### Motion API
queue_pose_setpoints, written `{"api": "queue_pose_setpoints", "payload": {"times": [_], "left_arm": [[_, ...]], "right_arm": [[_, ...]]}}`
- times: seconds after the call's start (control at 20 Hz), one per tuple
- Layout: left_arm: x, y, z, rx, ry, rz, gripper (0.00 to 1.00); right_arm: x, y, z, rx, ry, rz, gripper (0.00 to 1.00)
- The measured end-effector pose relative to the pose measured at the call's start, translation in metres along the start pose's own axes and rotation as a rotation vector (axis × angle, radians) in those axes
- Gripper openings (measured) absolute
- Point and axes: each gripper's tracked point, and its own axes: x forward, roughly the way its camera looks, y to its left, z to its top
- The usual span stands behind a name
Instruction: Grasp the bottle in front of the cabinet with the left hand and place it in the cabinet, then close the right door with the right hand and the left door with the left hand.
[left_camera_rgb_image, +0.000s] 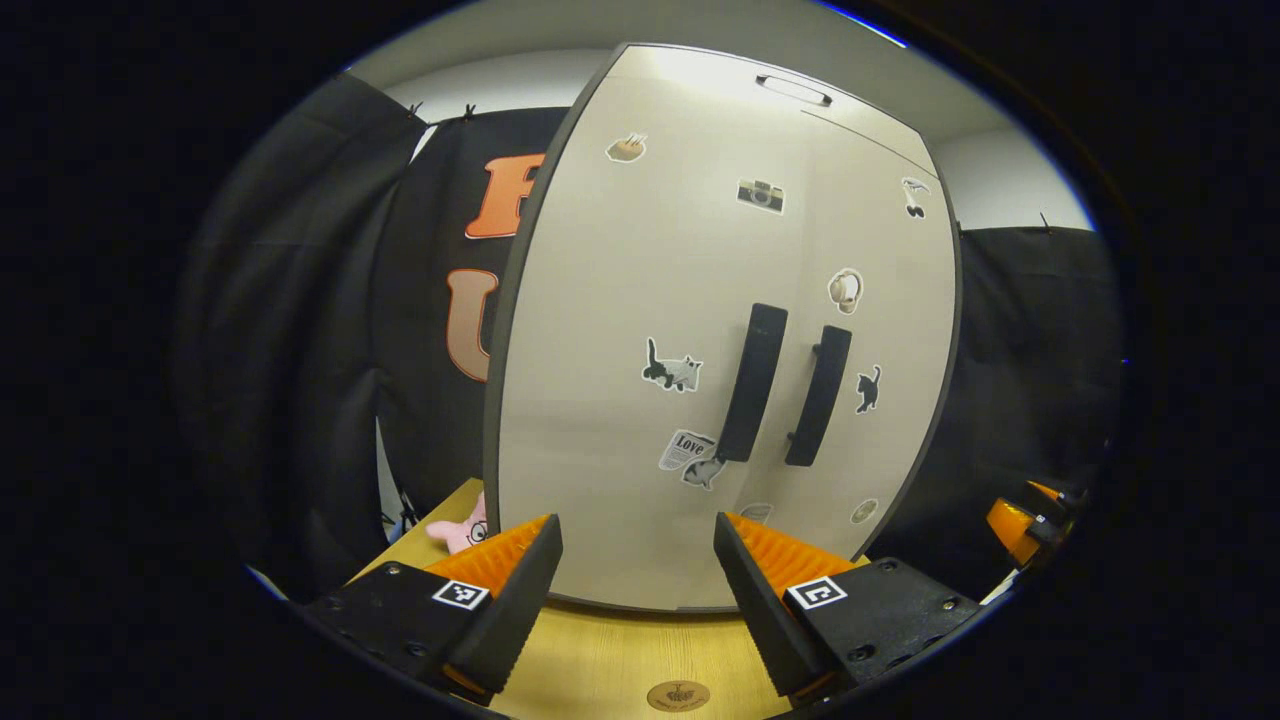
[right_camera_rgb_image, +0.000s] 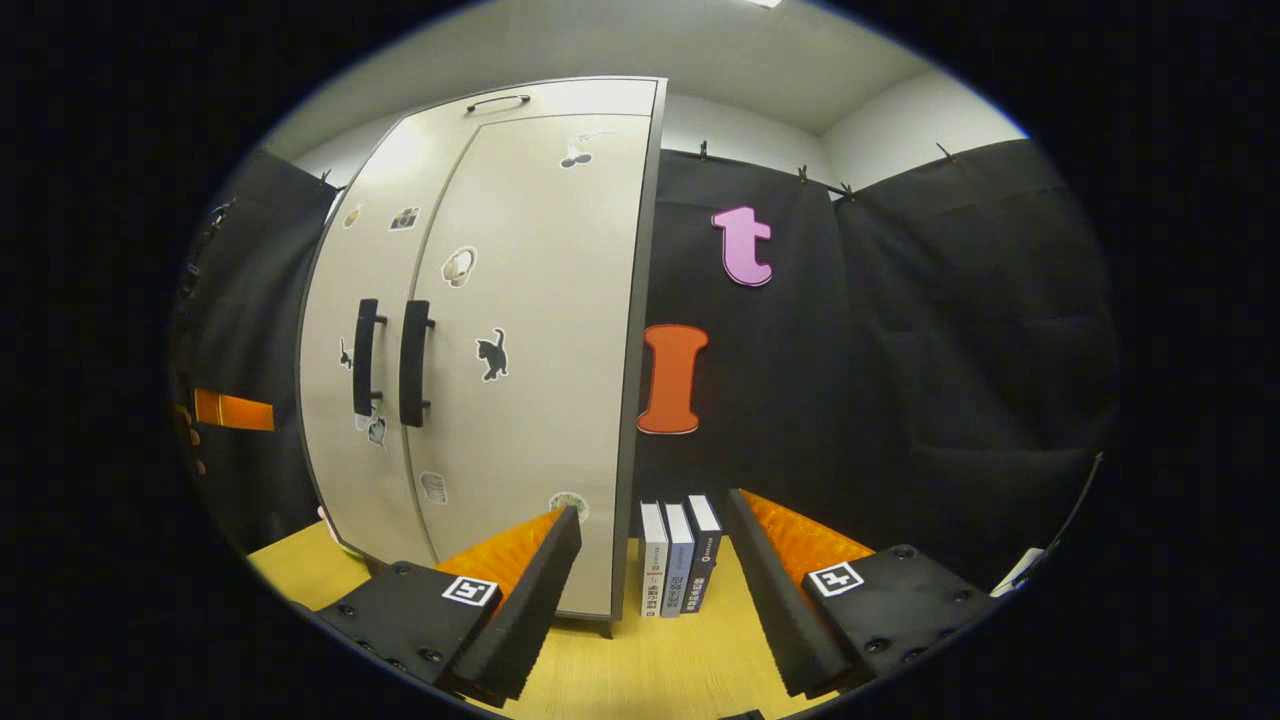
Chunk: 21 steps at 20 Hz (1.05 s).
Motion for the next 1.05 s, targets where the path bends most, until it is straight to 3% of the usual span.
{"api": "queue_pose_setpoints", "payload": {"times": [0.5,0.55,0.6,0.75,0.8,0.85,0.9,1.05], "left_arm": [[-0.102,0.007,0.040,0.037,-0.098,-0.055,0.93],[-0.108,0.008,0.041,0.040,-0.101,-0.057,0.93],[-0.113,0.009,0.041,0.043,-0.102,-0.060,0.93],[-0.126,0.010,0.046,0.055,-0.114,-0.075,0.93],[-0.130,0.011,0.048,0.057,-0.120,-0.075,0.93],[-0.133,0.012,0.049,0.057,-0.125,-0.077,0.93],[-0.135,0.013,0.050,0.059,-0.127,-0.079,0.93],[-0.139,0.017,0.049,0.058,-0.132,-0.074,0.93]], "right_arm": [[-0.079,0.027,0.009,0.011,-0.013,-0.032,0.97],[-0.086,0.029,0.009,0.008,-0.014,-0.032,0.87],[-0.093,0.032,0.010,0.006,-0.016,-0.031,0.97],[-0.105,0.034,0.018,0.006,-0.033,-0.045,0.97],[-0.109,0.035,0.020,0.008,-0.037,-0.049,0.87],[-0.112,0.036,0.021,0.011,-0.039,-0.049,0.97],[-0.115,0.038,0.021,0.012,-0.039,-0.049,0.87],[-0.122,0.040,0.024,0.006,-0.045,-0.057,0.87]]}}
